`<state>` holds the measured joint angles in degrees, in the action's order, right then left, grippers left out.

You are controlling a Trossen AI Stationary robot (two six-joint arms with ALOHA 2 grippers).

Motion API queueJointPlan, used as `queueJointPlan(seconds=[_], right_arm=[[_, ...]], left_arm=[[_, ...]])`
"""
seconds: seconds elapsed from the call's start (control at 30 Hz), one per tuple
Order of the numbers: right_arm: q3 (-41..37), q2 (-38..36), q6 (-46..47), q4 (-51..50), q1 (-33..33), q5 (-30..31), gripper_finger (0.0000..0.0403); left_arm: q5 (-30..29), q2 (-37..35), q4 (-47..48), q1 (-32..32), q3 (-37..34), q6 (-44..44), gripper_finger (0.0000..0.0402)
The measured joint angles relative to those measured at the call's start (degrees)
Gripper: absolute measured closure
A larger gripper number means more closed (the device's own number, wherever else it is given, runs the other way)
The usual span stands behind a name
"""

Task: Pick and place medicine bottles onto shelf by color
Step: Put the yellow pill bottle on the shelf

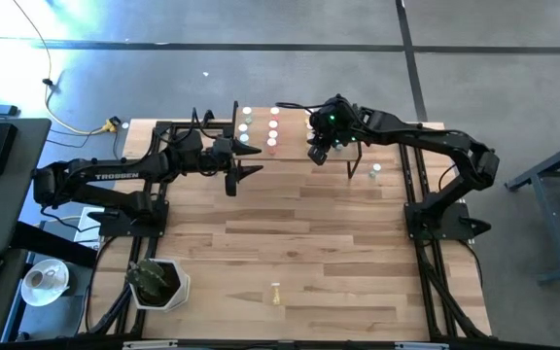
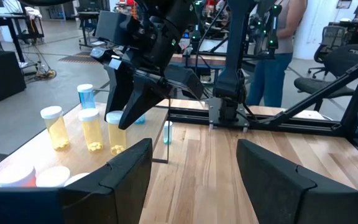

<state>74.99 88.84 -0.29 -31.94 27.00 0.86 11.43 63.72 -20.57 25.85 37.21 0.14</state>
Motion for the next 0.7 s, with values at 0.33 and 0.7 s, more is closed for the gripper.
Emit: queueJointPlan(seconds=[0.33,0.7], right_arm=[[-0.08,0.17,0.25,0.47,0.0,0.0,0.0257],[-0.08,-0.08,-0.16,1.05,0.0,0.0,0.0254]], left_arm=[[-0.01,0.0,0.15,0.0,0.0,0.01,0.0177],[0.0,0.0,0.15,0.0,0.0,0.01,0.0177]])
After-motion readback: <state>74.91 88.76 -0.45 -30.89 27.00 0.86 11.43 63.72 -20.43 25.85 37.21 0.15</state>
